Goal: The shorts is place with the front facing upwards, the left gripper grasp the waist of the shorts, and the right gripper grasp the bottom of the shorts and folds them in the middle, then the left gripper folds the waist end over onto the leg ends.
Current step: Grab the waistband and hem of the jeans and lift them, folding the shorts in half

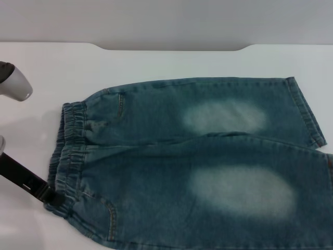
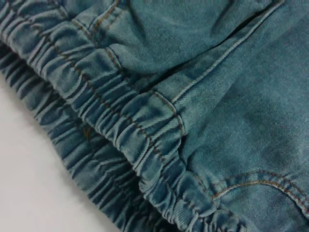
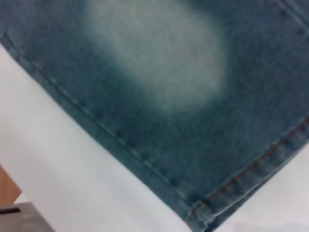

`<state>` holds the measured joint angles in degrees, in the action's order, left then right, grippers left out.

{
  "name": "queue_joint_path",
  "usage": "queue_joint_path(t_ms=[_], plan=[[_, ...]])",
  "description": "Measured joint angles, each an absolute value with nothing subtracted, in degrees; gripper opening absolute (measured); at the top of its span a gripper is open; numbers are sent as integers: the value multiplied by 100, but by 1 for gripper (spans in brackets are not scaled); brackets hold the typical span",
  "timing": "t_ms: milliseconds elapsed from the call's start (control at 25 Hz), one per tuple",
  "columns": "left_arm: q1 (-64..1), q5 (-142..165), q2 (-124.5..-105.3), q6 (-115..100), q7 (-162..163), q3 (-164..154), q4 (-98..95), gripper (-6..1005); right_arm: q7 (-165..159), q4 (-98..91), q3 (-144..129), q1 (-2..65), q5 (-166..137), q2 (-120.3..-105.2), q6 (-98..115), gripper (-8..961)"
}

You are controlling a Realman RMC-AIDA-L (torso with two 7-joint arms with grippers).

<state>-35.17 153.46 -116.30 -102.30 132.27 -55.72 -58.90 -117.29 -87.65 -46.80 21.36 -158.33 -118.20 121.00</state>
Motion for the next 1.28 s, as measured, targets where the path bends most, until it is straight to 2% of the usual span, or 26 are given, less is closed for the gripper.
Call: queue_joint_path(t_ms=[1280], plan=[[-3559, 15454, -11725, -10074, 13234, -5572, -5818, 46, -11696, -7607, -5236, 2426, -16277, -11845, 11653, 516]])
